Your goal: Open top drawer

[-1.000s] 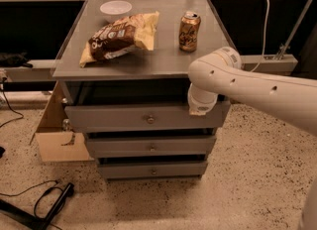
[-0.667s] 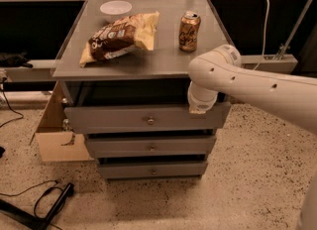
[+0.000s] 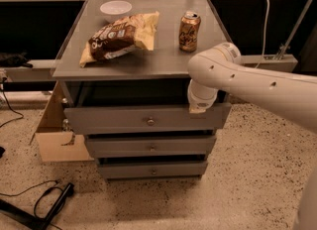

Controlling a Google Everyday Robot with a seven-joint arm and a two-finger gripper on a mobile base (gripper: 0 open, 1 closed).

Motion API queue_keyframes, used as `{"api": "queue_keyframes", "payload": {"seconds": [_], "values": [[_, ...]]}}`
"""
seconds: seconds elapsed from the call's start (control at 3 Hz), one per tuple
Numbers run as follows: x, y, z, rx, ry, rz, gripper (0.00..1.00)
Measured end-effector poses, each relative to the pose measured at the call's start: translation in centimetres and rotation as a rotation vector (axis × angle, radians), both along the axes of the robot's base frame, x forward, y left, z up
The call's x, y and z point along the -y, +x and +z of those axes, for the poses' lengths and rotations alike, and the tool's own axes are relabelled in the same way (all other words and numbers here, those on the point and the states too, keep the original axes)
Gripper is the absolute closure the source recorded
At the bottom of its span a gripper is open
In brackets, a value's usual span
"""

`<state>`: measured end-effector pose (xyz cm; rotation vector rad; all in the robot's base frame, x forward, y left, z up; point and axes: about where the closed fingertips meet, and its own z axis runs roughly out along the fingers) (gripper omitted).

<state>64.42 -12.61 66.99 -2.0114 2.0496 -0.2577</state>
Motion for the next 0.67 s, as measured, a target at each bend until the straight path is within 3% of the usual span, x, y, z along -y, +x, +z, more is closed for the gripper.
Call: {"api": "queue_keyframes", "payload": {"seconds": [0.67], "values": [[0.02, -1.35, 0.57, -0.028, 0.001, 0.017, 1.00]]}}
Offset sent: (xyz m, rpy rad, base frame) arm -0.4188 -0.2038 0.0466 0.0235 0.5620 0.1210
